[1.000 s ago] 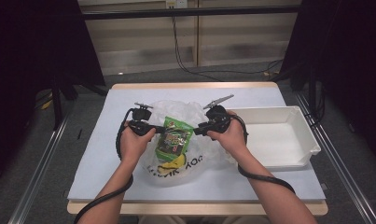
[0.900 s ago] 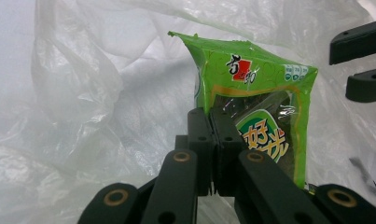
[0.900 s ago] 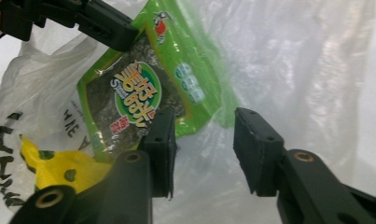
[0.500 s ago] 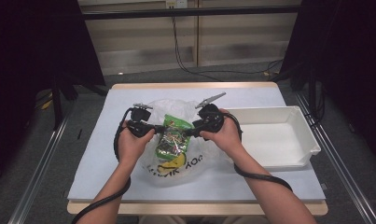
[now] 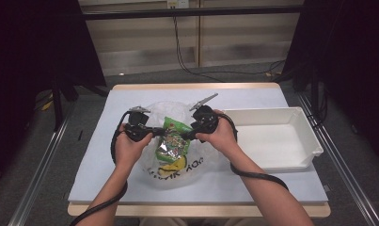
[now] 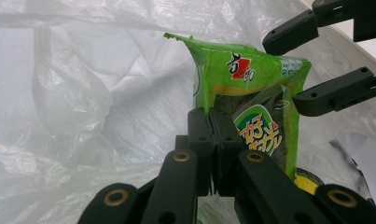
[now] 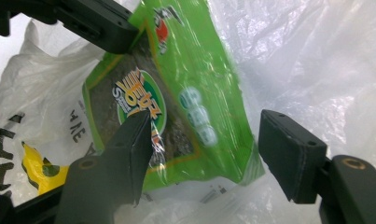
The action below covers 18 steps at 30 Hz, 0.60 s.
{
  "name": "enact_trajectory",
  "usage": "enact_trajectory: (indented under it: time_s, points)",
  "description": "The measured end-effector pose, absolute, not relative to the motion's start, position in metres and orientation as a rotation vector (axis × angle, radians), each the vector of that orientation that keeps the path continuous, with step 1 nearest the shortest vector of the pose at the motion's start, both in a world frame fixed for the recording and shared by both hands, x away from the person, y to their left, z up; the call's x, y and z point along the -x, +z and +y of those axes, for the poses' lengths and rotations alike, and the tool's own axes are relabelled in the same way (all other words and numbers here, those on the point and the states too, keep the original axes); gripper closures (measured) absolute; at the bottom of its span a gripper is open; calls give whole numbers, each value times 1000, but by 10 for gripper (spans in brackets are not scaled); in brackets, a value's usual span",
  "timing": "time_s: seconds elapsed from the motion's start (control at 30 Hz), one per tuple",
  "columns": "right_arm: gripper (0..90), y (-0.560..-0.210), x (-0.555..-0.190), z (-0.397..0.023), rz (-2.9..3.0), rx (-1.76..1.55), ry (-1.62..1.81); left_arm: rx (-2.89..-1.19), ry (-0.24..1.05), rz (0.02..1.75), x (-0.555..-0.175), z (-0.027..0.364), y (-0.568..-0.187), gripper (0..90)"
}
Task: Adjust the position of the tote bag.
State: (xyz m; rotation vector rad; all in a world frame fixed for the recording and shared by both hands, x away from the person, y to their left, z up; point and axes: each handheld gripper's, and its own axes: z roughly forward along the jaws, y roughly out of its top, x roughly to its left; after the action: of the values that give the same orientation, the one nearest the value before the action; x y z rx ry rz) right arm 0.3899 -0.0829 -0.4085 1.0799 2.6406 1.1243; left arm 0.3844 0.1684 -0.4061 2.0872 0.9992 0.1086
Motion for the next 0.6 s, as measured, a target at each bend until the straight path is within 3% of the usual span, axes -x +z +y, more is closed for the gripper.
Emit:
enact_trajectory:
  time_s: [0.2,0.37,0.6]
  points:
    - [394,-414,-391,-82,2668,-1098,1110,-2080,99,962,-382,168,-406,884]
    - [590,-414,-389,-81,2703,-1088,1115,-2076,107,955,-382,166,-405,885]
    - [669,-406,-386,-83,2737,-1122,1079,-2083,136,928,-382,161,-403,885]
